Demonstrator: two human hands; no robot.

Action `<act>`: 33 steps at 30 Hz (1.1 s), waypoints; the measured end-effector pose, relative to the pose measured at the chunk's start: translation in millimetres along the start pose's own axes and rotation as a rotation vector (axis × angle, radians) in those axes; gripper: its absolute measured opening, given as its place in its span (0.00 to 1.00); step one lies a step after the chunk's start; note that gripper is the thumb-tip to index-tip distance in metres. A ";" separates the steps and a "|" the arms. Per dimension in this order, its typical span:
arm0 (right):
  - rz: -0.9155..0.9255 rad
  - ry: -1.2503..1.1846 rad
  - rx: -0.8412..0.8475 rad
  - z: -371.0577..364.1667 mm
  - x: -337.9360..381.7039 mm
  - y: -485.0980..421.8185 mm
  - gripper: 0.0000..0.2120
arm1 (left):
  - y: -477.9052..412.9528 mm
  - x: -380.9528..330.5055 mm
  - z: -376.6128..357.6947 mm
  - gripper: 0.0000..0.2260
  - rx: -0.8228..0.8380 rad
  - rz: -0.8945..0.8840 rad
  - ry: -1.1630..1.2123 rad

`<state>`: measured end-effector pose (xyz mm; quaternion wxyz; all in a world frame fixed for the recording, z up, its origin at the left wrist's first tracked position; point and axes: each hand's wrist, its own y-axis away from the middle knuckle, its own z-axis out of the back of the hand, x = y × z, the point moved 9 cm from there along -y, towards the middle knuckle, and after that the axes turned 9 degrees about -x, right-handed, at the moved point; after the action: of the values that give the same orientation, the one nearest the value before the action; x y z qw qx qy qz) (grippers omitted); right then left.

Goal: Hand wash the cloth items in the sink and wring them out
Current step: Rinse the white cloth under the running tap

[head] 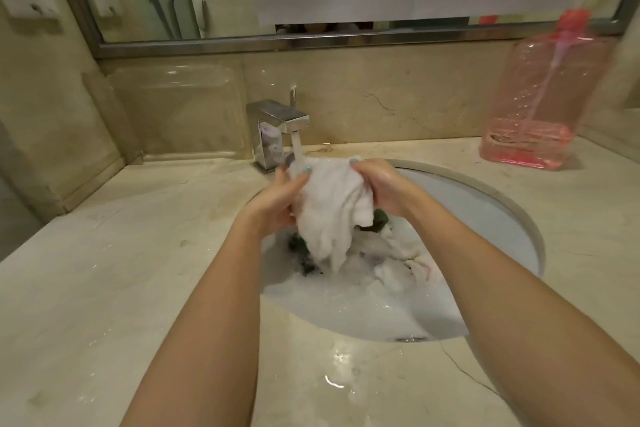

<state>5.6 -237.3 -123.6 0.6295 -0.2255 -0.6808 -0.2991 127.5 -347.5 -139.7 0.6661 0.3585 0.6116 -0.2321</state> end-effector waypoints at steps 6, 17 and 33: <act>0.059 0.197 -0.119 10.9 -6.6 -11.7 0.43 | 14.8 32.6 -14.3 0.26 0.236 0.100 -0.803; -0.036 0.463 0.201 -11.3 -26.6 15.3 0.21 | 13.7 -21.9 26.6 0.09 -0.209 -0.148 0.033; 0.157 0.221 -0.160 -74.4 11.3 16.8 0.15 | -1.7 -15.6 22.6 0.07 -0.517 -0.209 -0.022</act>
<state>69.6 -277.5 -108.2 0.7020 -0.2931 -0.5618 -0.3251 138.6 -367.8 -124.8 0.7144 0.1089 0.6769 -0.1397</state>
